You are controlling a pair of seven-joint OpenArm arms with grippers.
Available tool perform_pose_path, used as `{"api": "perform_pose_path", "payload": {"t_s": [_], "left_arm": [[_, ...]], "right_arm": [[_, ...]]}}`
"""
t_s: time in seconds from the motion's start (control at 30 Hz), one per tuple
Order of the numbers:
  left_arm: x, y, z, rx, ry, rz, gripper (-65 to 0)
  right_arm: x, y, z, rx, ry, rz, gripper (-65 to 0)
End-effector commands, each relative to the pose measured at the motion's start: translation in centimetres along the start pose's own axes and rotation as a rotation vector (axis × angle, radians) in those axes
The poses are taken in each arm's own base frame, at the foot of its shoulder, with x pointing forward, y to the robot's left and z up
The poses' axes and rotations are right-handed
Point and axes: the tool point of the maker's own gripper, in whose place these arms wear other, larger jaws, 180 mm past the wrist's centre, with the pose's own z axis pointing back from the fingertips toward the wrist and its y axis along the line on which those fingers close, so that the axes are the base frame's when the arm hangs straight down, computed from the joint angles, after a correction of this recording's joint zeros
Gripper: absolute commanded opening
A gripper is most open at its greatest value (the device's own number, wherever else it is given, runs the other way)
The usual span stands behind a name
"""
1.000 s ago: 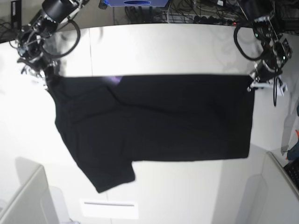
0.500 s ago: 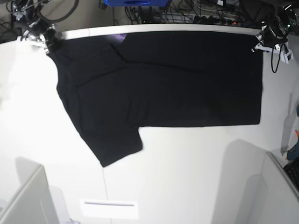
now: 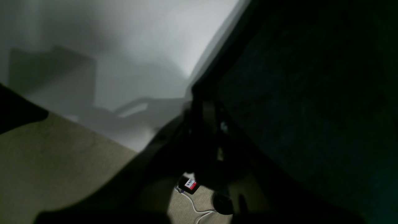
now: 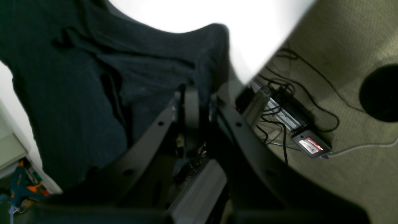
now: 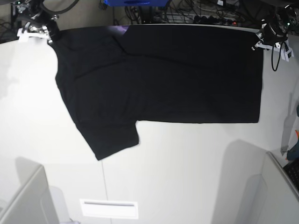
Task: Fold the T-shirt properly
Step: 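Lift the shoulder edge with both grippers and drag the shirt away, then grasp the sleeve and hem corner nearest the right gripper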
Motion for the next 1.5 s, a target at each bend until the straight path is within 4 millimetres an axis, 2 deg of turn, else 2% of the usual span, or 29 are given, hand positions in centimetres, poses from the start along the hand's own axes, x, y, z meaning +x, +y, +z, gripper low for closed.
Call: {"api": "perform_pose_path", "payload": {"t_s": [0.0,0.07,0.1,0.17,0.23,0.3,0.33,0.43,0.5,0.6,0.67,0.73,0.83,0.93,1.0,1.07,1.1,1.17,1.23,1.3,1.4,1.47], "left_arm": [[1.0,0.3,0.6,0.012,-0.031,-0.021,-65.0],[1.2,0.5,0.8,0.017,-0.039,-0.020,-65.0],[1.6,0.8,1.2,0.023,-0.054,-0.013,-58.7],[2.3,1.2,1.9,0.031,-0.088,0.008,-38.8],[3.3,1.7,2.8,0.043,-0.130,0.024,-18.1],[4.2,2.1,3.6,0.053,-0.165,0.031,-3.5],[4.6,2.1,3.8,0.055,-0.177,0.030,0.0],[4.9,2.2,4.0,0.056,-0.187,0.031,0.0],[5.4,1.8,4.0,0.047,-0.201,0.033,0.0],[6.6,1.1,4.5,0.036,-0.235,0.015,0.0],[7.2,0.5,5.0,0.026,-0.258,0.001,0.0],[8.2,-0.5,5.6,0.008,-0.294,-0.020,-1.5],[10.1,-2.5,6.2,-0.036,-0.354,-0.029,-14.2],[11.8,-4.0,6.4,-0.073,-0.390,-0.015,-33.9],[12.4,-4.6,6.5,-0.085,-0.363,-0.031,-47.6],[12.9,-5.3,6.6,-0.101,-0.335,-0.038,-61.9],[13.0,-5.6,6.7,-0.108,-0.325,-0.036,-65.0],[13.3,-5.9,6.8,-0.117,-0.325,-0.035,-65.0],[13.5,-5.9,6.8,-0.117,-0.329,-0.033,-65.0],[13.5,-5.9,6.9,-0.114,-0.331,-0.035,-65.0],[13.7,-5.8,7.0,-0.111,-0.332,-0.044,-65.0],[13.8,-5.8,7.0,-0.110,-0.333,-0.043,-65.0]], "right_arm": [[1.1,0.5,0.5,0.014,-0.037,0.019,-65.0],[1.2,0.4,0.6,0.013,-0.038,0.021,-65.0],[1.3,0.4,0.6,0.010,-0.041,0.023,-60.0],[1.3,0.3,0.6,0.008,-0.040,0.022,-48.0],[1.2,0.2,0.7,0.004,-0.040,0.022,-40.8],[1.8,0.2,0.8,-0.001,-0.047,0.036,-36.5],[2.4,0.1,1.0,-0.007,-0.054,0.050,-34.5],[3.7,0.0,1.4,-0.016,-0.075,0.078,-30.3],[5.0,0.3,1.9,-0.020,-0.104,0.109,-29.9],[7.7,1.4,2.7,-0.011,-0.188,0.165,-29.7],[10.0,3.3,3.0,0.018,-0.241,0.216,-29.7],[11.9,7.1,2.5,0.081,-0.244,0.293,-29.7],[13.1,13.5,0.2,0.188,-0.187,0.414,-29.7],[13.6,19.9,-3.3,0.260,-0.110,0.525,-29.6],[13.6,23.2,-5.6,0.258,-0.063,0.594,-27.0],[13.8,25.5,-8.2,0.219,-0.035,0.651,-20.1],[14.3,26.3,-9.6,0.185,-0.042,0.677,-17.3],[14.9,27.8,-11.7,0.152,-0.051,0.736,-14.4],[14.5,29.2,-13.3,0.162,-0.021,0.817,-14.1],[13.5,29.9,-14.8,0.175,0.028,0.882,-14.1],[13.0,29.4,-16.9,0.152,0.045,0.896,-14.1],[12.4,28.4,-17.8,0.125,0.066,0.906,-14.1]]}}
